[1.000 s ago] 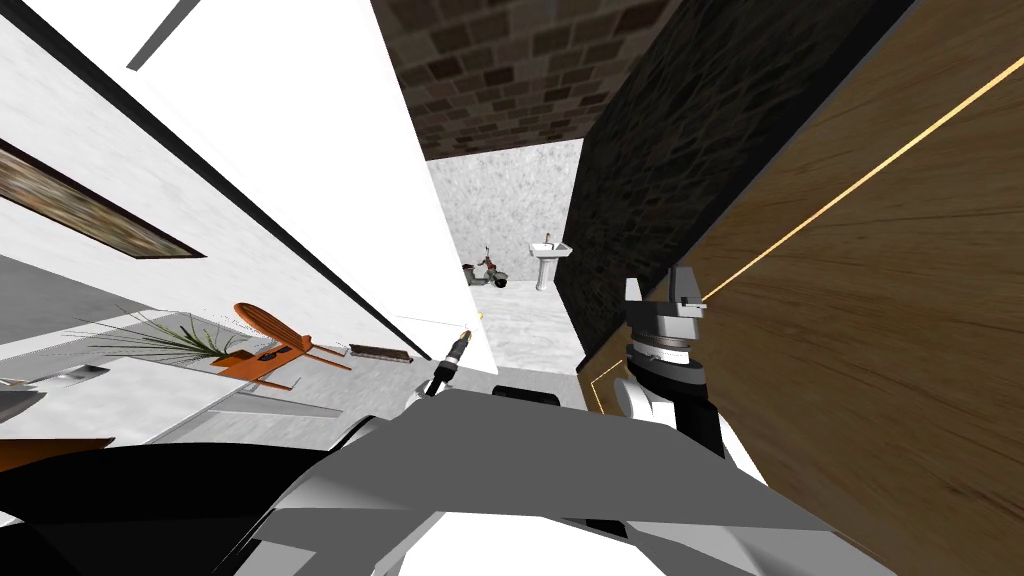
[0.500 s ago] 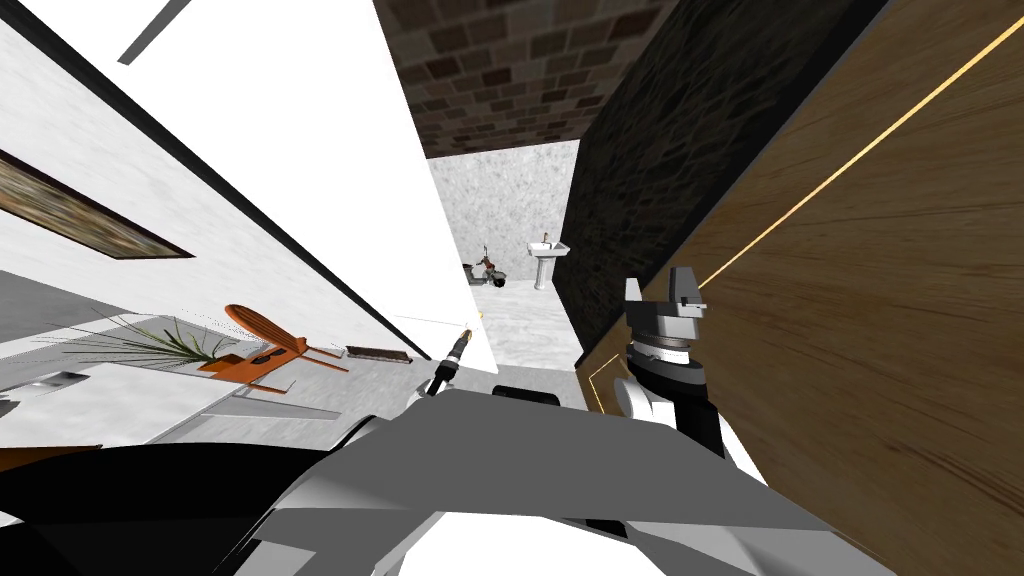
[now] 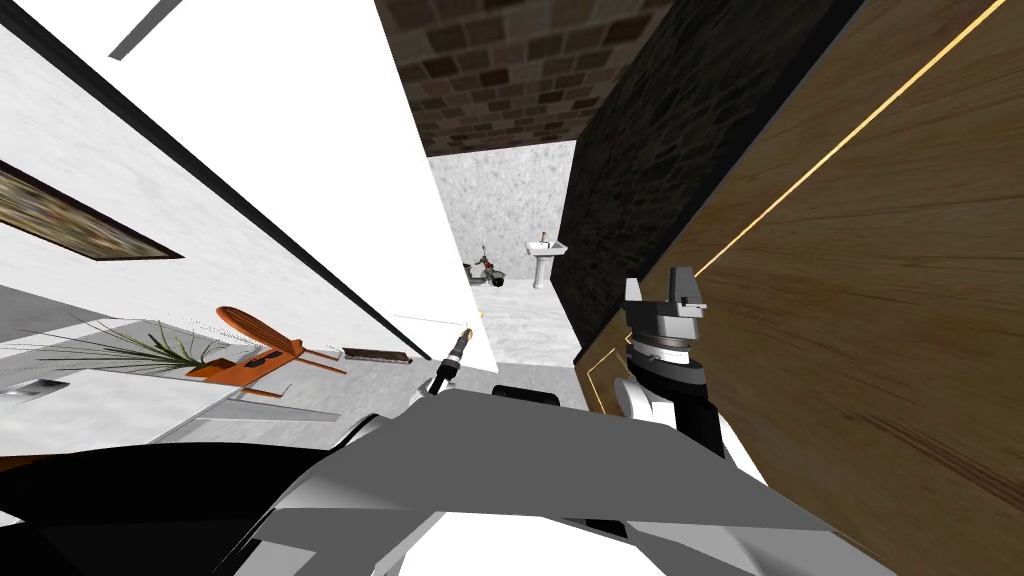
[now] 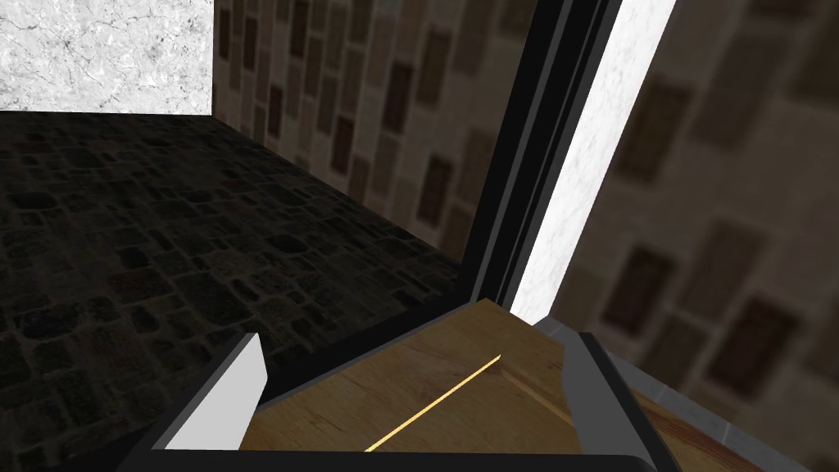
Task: Pull the door open
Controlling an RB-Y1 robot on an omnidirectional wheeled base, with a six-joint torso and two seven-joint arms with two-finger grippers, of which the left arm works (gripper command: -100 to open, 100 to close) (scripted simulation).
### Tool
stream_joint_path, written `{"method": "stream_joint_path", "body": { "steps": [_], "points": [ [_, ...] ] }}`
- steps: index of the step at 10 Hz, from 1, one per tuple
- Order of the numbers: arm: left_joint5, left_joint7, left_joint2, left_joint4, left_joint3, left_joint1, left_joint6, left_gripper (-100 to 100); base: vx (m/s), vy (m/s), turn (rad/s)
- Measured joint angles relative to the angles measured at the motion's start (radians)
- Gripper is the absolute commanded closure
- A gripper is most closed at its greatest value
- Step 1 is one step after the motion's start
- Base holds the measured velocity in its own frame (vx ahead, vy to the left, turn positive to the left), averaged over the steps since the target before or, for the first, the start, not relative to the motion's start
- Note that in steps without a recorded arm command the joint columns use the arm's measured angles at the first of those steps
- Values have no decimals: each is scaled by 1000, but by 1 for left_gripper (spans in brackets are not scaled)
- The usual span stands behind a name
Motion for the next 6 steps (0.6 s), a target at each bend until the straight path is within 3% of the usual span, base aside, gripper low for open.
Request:
{"method": "stream_joint_path", "body": {
  "steps": [2,6],
  "points": [
    [11,52,-1,2,-7,-4,3,100,-44,13,-24],
    [37,152,-9,50,-21,-33,-15,100,-48,21,-41]
  ]
}}
